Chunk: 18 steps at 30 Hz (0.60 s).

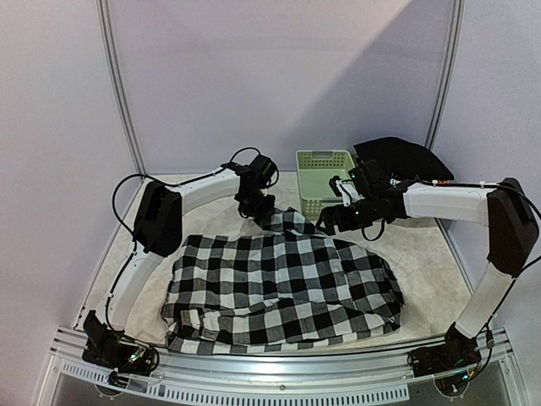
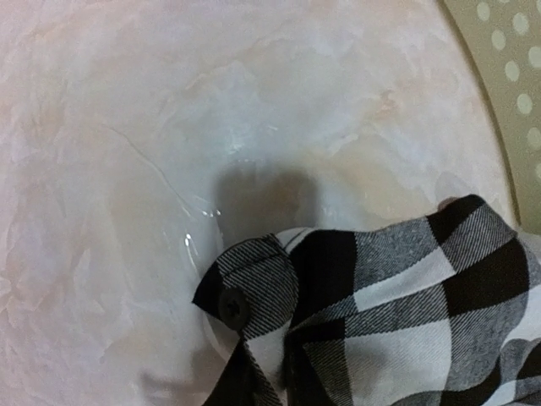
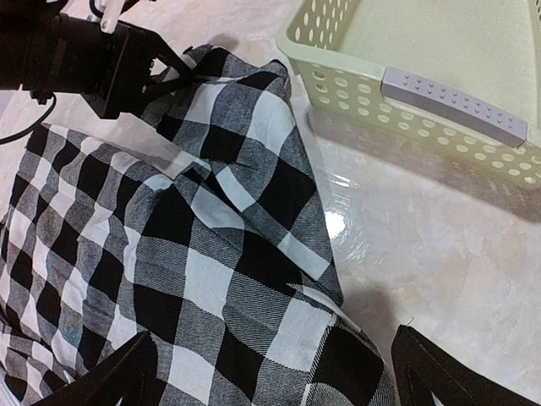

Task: Fold and stack the mixed laundry pile
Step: Pick up the 1/3-folded shirt, then pass from the left arm to the right

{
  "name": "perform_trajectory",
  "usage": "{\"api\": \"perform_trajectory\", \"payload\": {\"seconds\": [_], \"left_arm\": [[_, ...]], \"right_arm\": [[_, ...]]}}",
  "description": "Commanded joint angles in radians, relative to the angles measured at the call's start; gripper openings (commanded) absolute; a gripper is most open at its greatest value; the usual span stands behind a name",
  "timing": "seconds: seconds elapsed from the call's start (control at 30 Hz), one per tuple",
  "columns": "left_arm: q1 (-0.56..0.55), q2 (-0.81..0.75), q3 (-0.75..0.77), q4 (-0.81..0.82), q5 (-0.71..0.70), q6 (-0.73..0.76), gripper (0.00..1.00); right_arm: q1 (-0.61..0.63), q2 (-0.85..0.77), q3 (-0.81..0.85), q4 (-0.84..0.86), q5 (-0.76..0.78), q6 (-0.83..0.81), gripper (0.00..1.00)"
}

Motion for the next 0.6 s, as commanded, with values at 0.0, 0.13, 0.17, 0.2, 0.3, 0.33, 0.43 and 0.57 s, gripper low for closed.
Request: {"api": "perform_trajectory", "payload": {"seconds": [0.0, 0.13, 0.17, 0.2, 0.3, 0.33, 0.43, 0.57], "left_arm": [[-0.029, 0.020, 0.033, -0.007, 0.015, 0.009, 0.03], [-0.051, -0.057, -0.008, 0.021, 0.038, 0.029, 0.00], [-0.056, -0.087, -0.025, 0.034, 0.047, 0.031, 0.00], [-0.062, -0.117, -0.042, 0.043, 0.060, 0.028, 0.00], [-0.072, -0.210, -0.100, 0.086, 0.120, 0.009, 0.00], [-0.074, -0.244, -0.117, 0.101, 0.129, 0.003, 0.00], [-0.089, -0.325, -0.136, 0.118, 0.138, -0.012, 0.00], [-0.098, -0.393, -0.139, 0.140, 0.201, -0.080, 0.00]], "right_arm": [[0.008, -0.037, -0.016, 0.017, 0.016, -0.001, 0.98], [0.008, -0.040, -0.009, 0.022, 0.027, -0.004, 0.97], [0.008, -0.042, -0.009, 0.024, 0.034, -0.006, 0.97], [0.008, -0.048, -0.011, 0.032, 0.035, -0.011, 0.98], [0.010, -0.070, -0.029, 0.074, 0.025, -0.036, 0.98], [0.012, -0.084, -0.037, 0.087, 0.021, -0.046, 0.98], [0.025, -0.115, -0.044, 0.124, 0.011, -0.085, 0.97], [0.065, -0.144, -0.052, 0.186, -0.002, -0.155, 0.98]]}}
